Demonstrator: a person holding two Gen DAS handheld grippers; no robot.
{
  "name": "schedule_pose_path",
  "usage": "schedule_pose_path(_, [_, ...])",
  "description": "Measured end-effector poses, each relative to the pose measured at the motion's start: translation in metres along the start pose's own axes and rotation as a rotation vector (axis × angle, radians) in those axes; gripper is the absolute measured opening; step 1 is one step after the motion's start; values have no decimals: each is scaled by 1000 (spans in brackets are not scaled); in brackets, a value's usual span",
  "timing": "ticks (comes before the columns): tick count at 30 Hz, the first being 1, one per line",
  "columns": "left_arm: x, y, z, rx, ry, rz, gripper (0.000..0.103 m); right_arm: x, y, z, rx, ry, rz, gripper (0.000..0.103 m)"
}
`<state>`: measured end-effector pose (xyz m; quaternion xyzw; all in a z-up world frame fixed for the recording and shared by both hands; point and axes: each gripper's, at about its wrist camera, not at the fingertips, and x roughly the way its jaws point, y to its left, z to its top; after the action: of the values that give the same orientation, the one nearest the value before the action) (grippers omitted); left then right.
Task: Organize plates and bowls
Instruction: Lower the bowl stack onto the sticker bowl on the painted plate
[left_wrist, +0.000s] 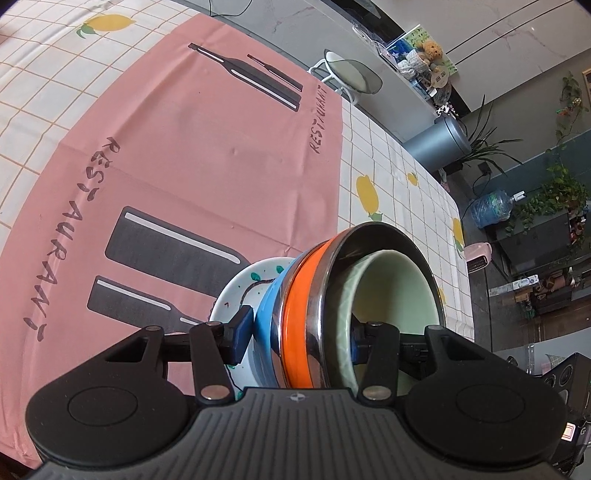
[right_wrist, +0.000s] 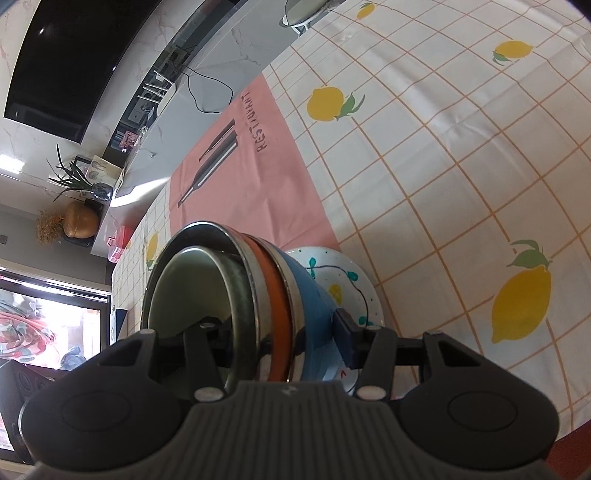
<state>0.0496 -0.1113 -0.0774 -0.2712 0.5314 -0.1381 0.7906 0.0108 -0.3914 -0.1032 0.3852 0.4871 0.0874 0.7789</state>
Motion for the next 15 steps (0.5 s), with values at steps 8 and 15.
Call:
schedule_pose_path(8, [2,0,-4,23,-4,0,54,2,-5,-2,10,0,-2,50])
schedule_pose_path(15, [2,-1,-2,32,4,1,54,2,-5,-2,10,2,-1,50])
